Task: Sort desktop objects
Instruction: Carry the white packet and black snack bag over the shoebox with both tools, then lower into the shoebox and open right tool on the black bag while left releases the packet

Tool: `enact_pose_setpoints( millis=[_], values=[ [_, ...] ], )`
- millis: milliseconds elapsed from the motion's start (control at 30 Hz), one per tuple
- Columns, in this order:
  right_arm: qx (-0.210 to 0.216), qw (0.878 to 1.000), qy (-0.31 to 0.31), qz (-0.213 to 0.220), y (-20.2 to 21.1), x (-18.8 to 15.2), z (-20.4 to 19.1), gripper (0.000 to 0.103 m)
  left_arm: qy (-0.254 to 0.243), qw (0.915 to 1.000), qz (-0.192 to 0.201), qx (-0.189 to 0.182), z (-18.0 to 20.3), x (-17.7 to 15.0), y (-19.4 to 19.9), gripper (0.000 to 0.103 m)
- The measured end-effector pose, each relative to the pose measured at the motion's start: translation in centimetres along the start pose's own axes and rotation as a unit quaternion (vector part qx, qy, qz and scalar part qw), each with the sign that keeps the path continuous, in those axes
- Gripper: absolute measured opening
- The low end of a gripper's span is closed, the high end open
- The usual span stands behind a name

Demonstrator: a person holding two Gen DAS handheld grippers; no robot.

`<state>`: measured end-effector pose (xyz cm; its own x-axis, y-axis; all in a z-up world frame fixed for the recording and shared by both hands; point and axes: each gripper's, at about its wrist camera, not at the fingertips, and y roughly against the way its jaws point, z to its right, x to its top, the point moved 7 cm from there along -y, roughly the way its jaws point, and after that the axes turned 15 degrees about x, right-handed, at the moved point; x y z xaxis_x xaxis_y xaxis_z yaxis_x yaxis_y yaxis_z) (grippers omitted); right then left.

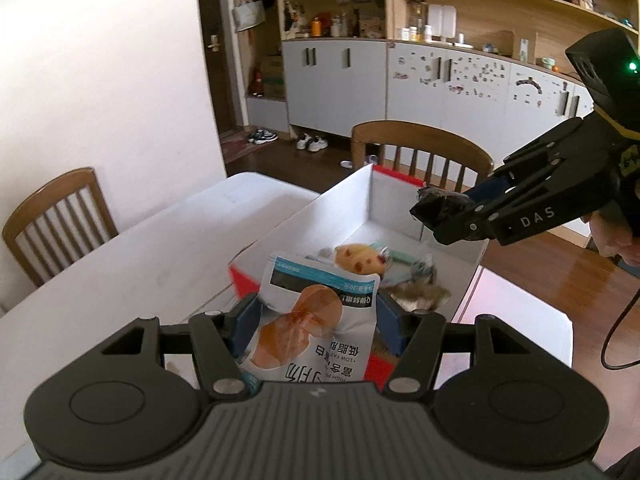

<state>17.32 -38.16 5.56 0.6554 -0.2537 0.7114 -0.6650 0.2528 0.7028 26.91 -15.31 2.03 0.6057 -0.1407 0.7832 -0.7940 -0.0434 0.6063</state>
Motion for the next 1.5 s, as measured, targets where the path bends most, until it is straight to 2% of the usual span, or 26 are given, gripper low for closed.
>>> enact_pose_setpoints(
  millis=[233, 500, 567, 633, 767, 967, 1267, 1500],
  values=[
    [-0.024, 1.0, -0.003, 0.0, 0.5, 0.0, 4.3, 0.037, -0.025, 0.9995, -0.001, -0.02, 3.1, 2.8, -2.9, 0.061],
    [-0.034, 0.999, 0.008, -0.017, -0.8, -0.3, 7.2, 0.037, -0.037, 0.9978, -0.031, -0.047, 5.6, 4.4, -6.9, 0.061],
    [-0.039, 0.999, 0.009, -0.023, -1.4, -0.2, 7.8, 0.026, -0.043, 0.9969, -0.038, -0.053, 6.2, 4.8, -7.8, 0.061],
    [-0.038, 0.999, 0.013, -0.027, -2.0, -0.1, 8.4, 0.025, -0.052, 0.9959, -0.046, -0.057, 7.1, 5.2, -8.8, 0.061],
    [-0.043, 0.998, 0.009, -0.051, -4.2, -0.5, 9.7, 0.017, -0.065, 0.9929, -0.071, -0.07, 8.7, 4.8, -11.0, 0.061],
    [-0.034, 0.997, -0.006, -0.068, -5.4, -1.4, 11.1, 0.022, -0.091, 0.9871, -0.098, -0.088, 11.1, 4.3, -13.4, 0.061],
    [-0.022, 0.996, -0.01, -0.084, -5.4, -3.2, 11.8, 0.023, -0.102, 0.9766, -0.147, -0.119, 13.7, 2.5, -16.2, 0.061],
    [-0.017, 0.996, -0.02, -0.086, -5.5, -3.9, 12.2, 0.025, -0.103, 0.9721, -0.178, -0.113, 14.3, 1.7, -18.3, 0.061]
  ],
)
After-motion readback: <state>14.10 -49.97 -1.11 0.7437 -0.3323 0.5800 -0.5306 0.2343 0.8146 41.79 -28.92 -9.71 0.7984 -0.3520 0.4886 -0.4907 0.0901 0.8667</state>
